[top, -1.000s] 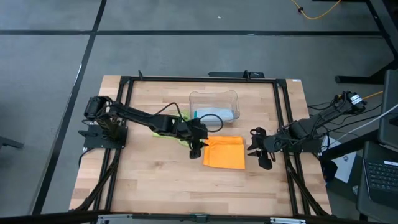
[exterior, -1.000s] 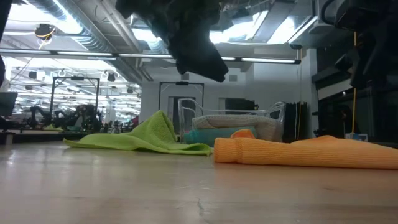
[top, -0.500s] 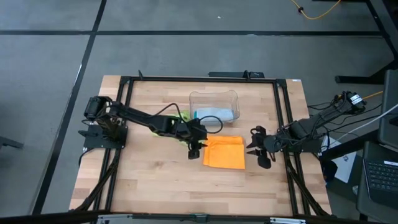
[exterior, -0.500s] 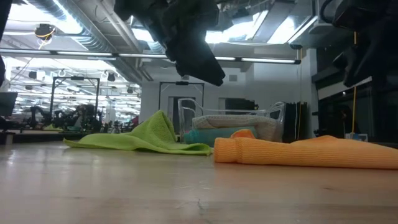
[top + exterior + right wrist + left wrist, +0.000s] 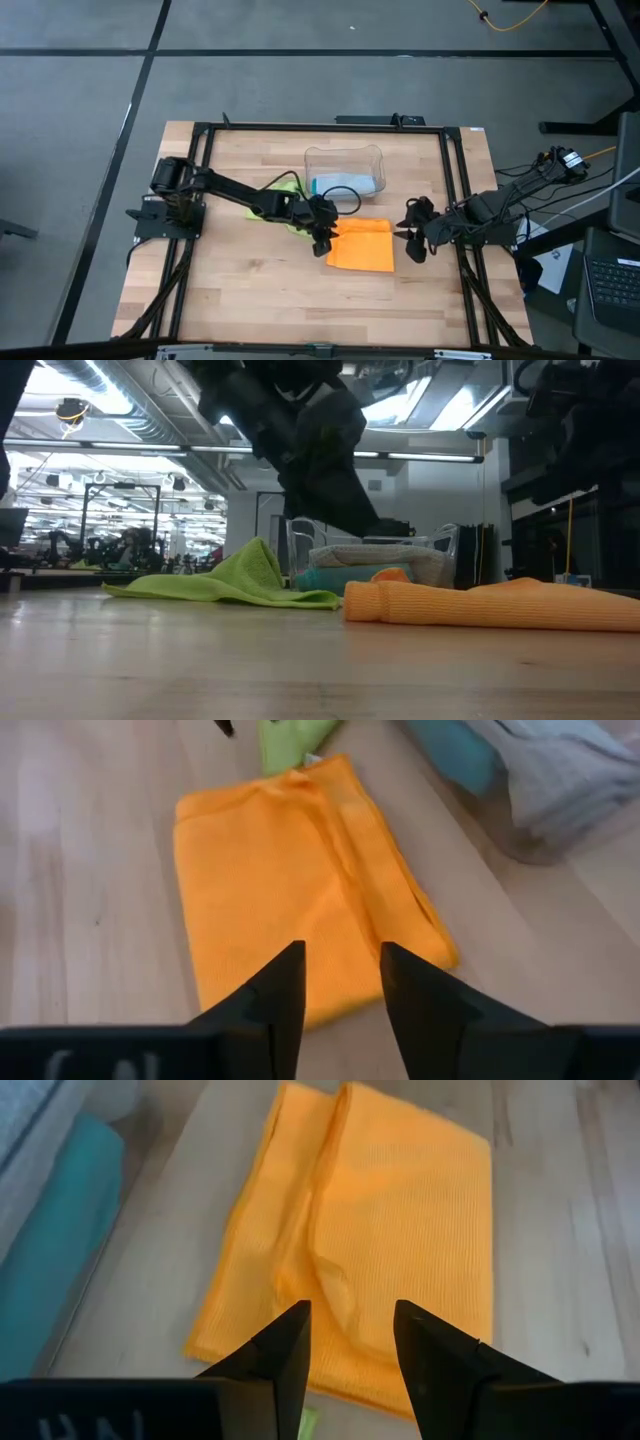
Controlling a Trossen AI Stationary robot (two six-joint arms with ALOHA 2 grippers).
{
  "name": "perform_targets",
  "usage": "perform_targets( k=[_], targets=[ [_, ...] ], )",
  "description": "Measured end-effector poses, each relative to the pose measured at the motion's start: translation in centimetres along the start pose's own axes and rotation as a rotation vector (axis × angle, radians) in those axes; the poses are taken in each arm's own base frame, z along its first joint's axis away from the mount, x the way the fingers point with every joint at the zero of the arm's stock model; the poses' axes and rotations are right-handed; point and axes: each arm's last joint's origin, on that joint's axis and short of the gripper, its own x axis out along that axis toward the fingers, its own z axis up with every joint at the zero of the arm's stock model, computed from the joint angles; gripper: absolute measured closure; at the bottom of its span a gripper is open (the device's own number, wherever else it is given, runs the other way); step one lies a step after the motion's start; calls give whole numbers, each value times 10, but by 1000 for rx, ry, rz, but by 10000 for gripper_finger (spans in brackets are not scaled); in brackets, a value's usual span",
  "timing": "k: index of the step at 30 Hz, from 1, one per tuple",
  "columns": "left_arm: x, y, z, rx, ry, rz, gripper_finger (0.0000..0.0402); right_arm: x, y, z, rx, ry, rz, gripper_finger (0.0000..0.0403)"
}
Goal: Fold microfiber towels
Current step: Fold the yellow towel
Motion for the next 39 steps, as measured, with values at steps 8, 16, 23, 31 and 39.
perform_targets(
  k=[8, 16, 23, 31, 39],
  targets=[
    [2, -2, 0, -59, -14, 6, 264, 0, -4, -3, 16, 21, -45, 187],
    [19, 1, -7, -193, 8, -43, 264, 0, -4, -2, 15, -4, -69, 160],
    [33, 6, -11, -190, -3, -31, 264, 0, -4, -2, 14, -3, -69, 160],
    [33, 12, -7, -154, -71, 67, 264, 0, -4, -3, 8, -2, -70, 160],
    [33, 12, -7, -178, -62, 53, 259, 0, -5, -3, 4, 1, -74, 160]
  ],
)
